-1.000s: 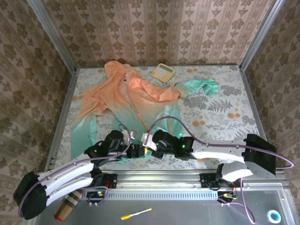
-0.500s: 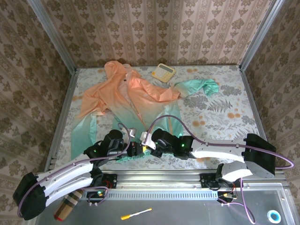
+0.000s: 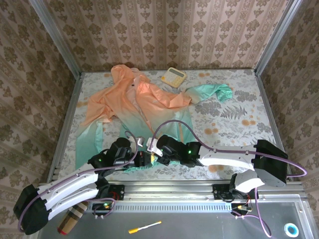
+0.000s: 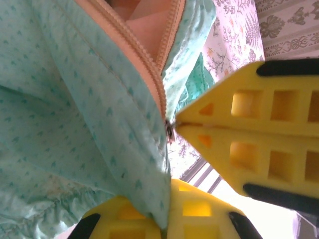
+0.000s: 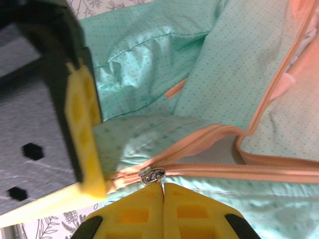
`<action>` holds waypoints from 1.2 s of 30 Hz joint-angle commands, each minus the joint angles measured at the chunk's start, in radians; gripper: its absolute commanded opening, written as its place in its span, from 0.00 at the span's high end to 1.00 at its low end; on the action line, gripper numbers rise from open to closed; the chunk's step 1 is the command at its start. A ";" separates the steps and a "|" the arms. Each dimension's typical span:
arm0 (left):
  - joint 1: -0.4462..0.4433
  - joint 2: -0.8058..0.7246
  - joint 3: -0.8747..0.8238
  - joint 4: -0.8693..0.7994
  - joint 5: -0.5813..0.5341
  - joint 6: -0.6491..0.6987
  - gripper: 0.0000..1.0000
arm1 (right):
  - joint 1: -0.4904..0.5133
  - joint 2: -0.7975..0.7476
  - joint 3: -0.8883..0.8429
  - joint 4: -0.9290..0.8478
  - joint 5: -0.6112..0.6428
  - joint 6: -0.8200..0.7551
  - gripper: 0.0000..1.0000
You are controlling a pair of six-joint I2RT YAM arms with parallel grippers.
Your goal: Zip up the jacket
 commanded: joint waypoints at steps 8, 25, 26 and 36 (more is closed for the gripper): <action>-0.004 -0.042 0.037 -0.155 0.062 0.036 1.00 | -0.068 0.030 0.048 -0.046 0.157 0.038 1.00; -0.004 -0.133 0.042 -0.279 0.034 0.038 1.00 | -0.204 0.077 0.134 -0.032 0.094 -0.029 1.00; -0.004 -0.137 0.044 -0.284 0.033 0.036 1.00 | -0.210 0.081 0.140 -0.028 0.091 -0.032 1.00; -0.004 -0.202 0.039 -0.362 -0.004 0.021 1.00 | -0.289 0.166 0.234 -0.022 0.031 -0.063 1.00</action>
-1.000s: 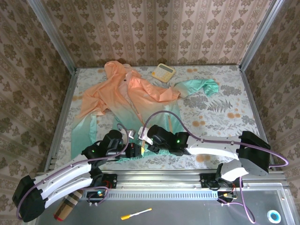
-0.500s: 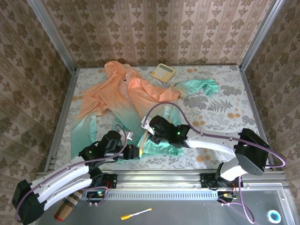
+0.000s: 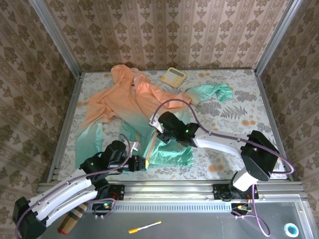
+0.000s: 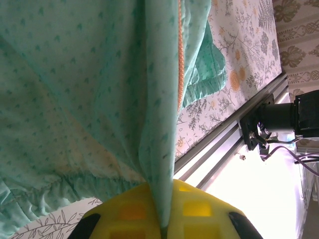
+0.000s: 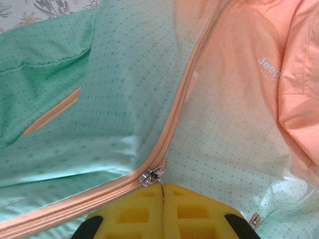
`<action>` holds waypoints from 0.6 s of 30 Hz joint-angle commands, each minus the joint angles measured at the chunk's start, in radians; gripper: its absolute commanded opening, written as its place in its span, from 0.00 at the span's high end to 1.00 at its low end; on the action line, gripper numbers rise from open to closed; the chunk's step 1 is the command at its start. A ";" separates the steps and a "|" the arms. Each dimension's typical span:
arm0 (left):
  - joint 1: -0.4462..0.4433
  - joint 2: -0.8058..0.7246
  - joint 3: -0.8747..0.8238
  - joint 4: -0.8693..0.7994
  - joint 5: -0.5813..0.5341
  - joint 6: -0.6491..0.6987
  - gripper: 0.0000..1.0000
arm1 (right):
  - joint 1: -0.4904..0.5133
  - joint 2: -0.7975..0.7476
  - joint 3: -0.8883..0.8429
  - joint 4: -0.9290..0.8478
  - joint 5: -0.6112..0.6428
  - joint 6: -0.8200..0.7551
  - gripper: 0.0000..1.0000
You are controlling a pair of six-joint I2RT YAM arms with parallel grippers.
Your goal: Zip up the jacket
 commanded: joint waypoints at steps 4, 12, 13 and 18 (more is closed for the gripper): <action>-0.003 -0.030 0.009 -0.099 -0.003 -0.012 1.00 | -0.076 0.076 0.089 0.003 0.011 -0.039 1.00; -0.002 -0.036 0.012 -0.125 -0.031 -0.011 1.00 | -0.137 0.170 0.192 0.003 -0.039 -0.059 1.00; -0.002 -0.036 0.010 -0.124 -0.032 -0.012 1.00 | -0.145 0.185 0.208 0.003 -0.045 -0.063 1.00; -0.001 -0.037 0.005 -0.128 -0.039 -0.016 1.00 | -0.178 0.257 0.292 -0.001 -0.060 -0.076 1.00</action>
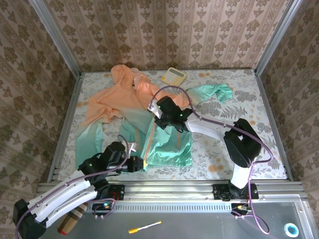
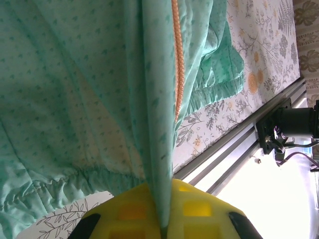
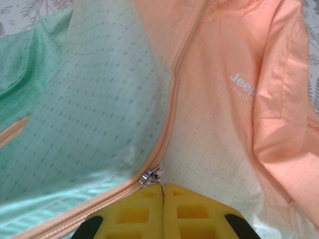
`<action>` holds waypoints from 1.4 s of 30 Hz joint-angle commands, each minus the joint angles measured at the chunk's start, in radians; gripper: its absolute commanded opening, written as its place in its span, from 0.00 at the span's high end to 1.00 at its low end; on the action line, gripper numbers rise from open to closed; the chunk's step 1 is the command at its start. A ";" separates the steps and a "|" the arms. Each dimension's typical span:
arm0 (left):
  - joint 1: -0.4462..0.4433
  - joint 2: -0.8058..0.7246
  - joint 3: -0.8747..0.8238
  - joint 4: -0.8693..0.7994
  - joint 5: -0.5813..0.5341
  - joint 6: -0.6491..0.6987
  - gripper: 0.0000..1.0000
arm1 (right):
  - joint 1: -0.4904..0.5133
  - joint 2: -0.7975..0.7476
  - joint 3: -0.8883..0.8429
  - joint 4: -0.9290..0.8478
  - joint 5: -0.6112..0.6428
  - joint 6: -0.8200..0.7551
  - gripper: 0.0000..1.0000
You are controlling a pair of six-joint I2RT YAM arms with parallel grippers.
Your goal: Zip up the jacket
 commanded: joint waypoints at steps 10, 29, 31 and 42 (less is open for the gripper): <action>-0.001 -0.047 -0.047 -0.042 -0.001 -0.078 1.00 | -0.098 0.200 0.248 -0.014 -0.007 -0.060 1.00; 0.000 -0.069 -0.069 -0.049 -0.022 -0.130 1.00 | -0.176 0.476 0.608 -0.077 -0.051 -0.096 1.00; 0.001 -0.076 -0.065 -0.061 -0.022 -0.132 1.00 | -0.183 0.506 0.656 -0.091 -0.054 -0.100 1.00; 0.001 -0.112 -0.042 -0.126 -0.034 -0.142 1.00 | -0.232 0.671 0.992 -0.190 -0.085 -0.121 1.00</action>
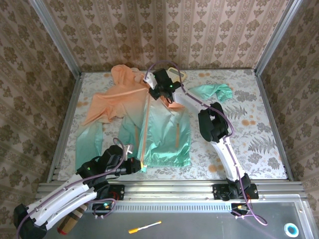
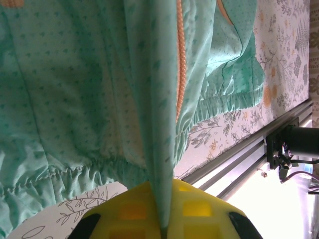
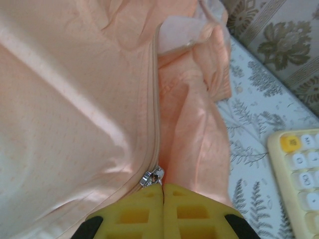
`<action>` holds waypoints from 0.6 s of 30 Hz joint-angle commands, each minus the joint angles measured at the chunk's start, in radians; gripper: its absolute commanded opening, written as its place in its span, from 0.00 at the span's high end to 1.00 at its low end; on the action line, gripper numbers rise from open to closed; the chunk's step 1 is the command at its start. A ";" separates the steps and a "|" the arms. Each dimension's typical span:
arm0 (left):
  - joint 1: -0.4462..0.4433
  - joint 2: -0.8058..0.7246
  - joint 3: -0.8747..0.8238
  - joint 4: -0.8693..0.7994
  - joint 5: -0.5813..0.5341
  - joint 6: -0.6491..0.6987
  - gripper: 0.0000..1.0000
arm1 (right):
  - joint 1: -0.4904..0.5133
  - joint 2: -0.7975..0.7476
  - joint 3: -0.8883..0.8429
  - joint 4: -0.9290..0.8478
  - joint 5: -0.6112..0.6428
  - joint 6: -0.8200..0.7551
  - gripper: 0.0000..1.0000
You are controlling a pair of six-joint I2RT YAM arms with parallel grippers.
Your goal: Zip up the jacket
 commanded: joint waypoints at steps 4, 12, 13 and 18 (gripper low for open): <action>0.001 -0.021 0.025 -0.097 0.012 -0.030 1.00 | -0.050 0.121 0.249 -0.069 0.013 -0.046 1.00; 0.000 -0.058 0.028 -0.144 0.000 -0.048 1.00 | -0.115 0.234 0.468 -0.050 -0.039 -0.003 1.00; 0.001 -0.060 0.028 -0.145 0.000 -0.050 1.00 | -0.124 0.240 0.478 -0.038 -0.049 0.011 1.00; 0.001 -0.060 0.028 -0.150 0.003 -0.062 1.00 | -0.161 0.253 0.495 0.015 -0.070 0.062 1.00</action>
